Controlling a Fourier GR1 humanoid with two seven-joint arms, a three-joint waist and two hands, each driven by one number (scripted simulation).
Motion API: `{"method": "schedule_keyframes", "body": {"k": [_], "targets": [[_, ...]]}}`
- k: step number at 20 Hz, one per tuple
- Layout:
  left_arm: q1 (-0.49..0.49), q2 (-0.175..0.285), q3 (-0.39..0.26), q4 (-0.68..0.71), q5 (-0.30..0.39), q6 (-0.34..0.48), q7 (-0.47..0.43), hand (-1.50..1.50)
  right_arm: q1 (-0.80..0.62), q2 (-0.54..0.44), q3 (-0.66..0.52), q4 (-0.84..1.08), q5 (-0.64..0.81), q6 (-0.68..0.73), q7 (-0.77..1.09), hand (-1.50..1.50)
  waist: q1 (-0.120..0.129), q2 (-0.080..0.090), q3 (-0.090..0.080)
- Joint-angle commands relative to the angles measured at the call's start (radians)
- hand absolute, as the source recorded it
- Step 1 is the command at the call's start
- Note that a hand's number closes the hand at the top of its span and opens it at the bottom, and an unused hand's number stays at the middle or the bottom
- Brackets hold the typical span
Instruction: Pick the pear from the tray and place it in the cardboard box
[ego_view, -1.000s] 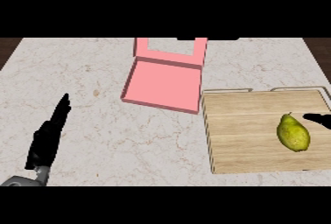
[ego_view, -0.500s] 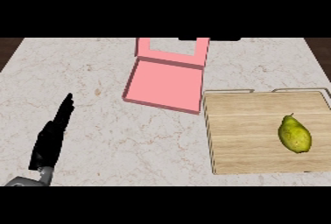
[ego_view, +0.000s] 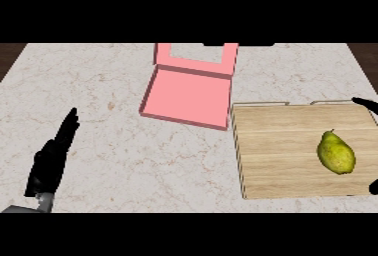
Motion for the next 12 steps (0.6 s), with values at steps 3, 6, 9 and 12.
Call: {"method": "schedule_keyframes", "body": {"k": [3, 6, 9, 12], "targets": [[-0.004, -0.032, 0.048, 0.036, -0.026, -0.054, -0.036, 0.0, -0.052, 0.092, -0.038, 0.009, 0.073, 0.083, 0.125, -1.5, 0.002, 0.002, 0.0], [0.044, -0.065, 0.013, -0.031, -0.07, -0.019, 0.004, 0.0, -0.019, 0.154, 0.002, -0.009, 0.163, 0.06, 0.152, -1.5, 0.006, 0.002, 0.001], [-0.012, -0.085, 0.052, 0.008, -0.089, -0.039, 0.021, 0.0, 0.024, 0.204, -0.032, -0.034, 0.211, 0.073, 0.154, -1.5, -0.003, 0.001, 0.001], [0.001, -0.101, 0.082, 0.047, -0.09, -0.084, -0.021, 0.0, 0.031, 0.204, -0.093, 0.011, 0.243, 0.143, 0.112, -1.5, -0.003, 0.001, 0.001]]}}
